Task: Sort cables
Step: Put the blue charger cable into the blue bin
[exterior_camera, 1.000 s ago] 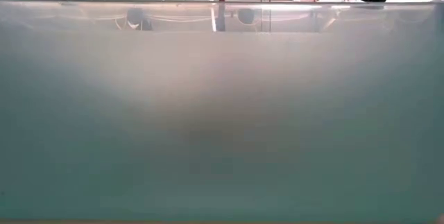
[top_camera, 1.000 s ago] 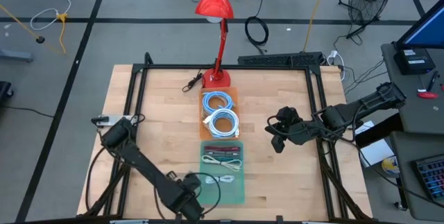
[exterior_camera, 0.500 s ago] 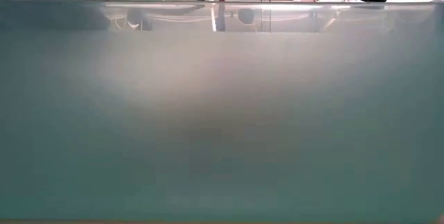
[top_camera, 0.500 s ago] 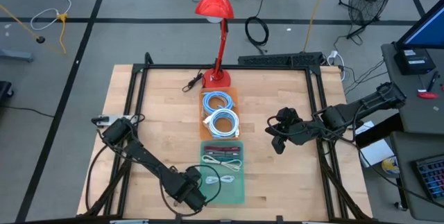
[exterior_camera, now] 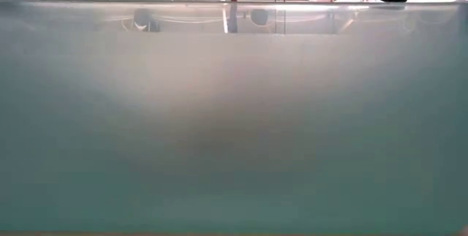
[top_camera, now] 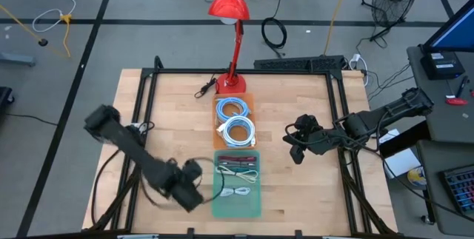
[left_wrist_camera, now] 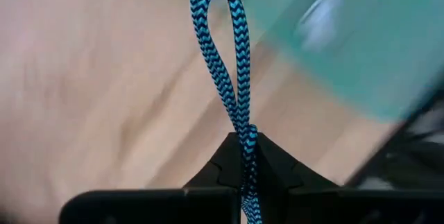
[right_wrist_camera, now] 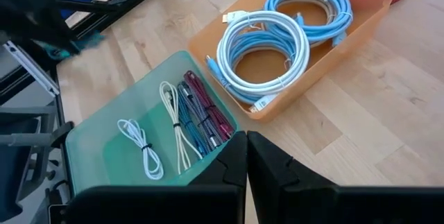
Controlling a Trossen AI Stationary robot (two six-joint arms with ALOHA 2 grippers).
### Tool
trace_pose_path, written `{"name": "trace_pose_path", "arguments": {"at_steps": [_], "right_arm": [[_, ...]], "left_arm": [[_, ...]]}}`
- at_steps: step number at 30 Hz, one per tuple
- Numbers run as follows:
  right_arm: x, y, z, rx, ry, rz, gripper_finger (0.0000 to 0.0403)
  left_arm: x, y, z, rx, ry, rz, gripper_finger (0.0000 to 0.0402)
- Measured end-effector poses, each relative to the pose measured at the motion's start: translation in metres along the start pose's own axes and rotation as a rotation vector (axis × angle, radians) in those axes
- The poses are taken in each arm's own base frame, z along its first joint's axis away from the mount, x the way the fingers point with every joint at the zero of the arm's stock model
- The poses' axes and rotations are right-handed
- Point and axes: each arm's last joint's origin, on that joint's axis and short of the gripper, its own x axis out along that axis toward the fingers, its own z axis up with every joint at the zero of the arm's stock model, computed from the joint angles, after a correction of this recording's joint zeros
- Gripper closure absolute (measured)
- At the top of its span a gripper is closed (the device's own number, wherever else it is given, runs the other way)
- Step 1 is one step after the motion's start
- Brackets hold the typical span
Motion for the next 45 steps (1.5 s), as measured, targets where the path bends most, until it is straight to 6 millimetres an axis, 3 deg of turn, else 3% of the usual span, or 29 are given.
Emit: {"name": "trace_pose_path", "arguments": {"at_steps": [3, 7, 12, 17, 21, 27, 37, 45], "right_arm": [[0.000, 0.000, 0.000, -0.006, -0.013, -0.007, 0.0403], [0.000, -0.001, 0.001, -0.004, -0.024, -0.017, 0.0403], [0.002, -0.003, 0.004, 0.006, -0.031, -0.030, 0.0403], [0.012, -0.009, 0.002, 0.028, -0.035, -0.044, 0.0403], [0.025, -0.014, -0.006, 0.069, 0.004, 0.002, 0.0403], [0.041, -0.020, -0.021, 0.120, 0.039, 0.069, 0.0403], [0.034, -0.016, -0.017, 0.146, -0.025, 0.121, 0.0403], [0.029, -0.017, -0.014, 0.152, -0.048, 0.145, 0.0403]], "left_arm": [[-0.022, 0.009, 0.030, 0.085, -0.101, -0.143, 0.0388], [-0.027, 0.014, 0.076, 0.237, -0.100, -0.290, 0.0388], [-0.012, 0.014, 0.122, 0.433, -0.121, -0.327, 0.0388], [0.012, 0.007, 0.152, 0.564, -0.030, -0.368, 0.0388], [0.037, -0.011, 0.161, 0.663, 0.054, -0.359, 0.0388], [0.054, -0.032, 0.159, 0.813, 0.106, -0.315, 0.0388], [0.089, -0.046, 0.162, 0.850, 0.113, -0.321, 0.0388], [0.105, -0.052, 0.163, 0.836, 0.107, -0.338, 0.0388]]}}
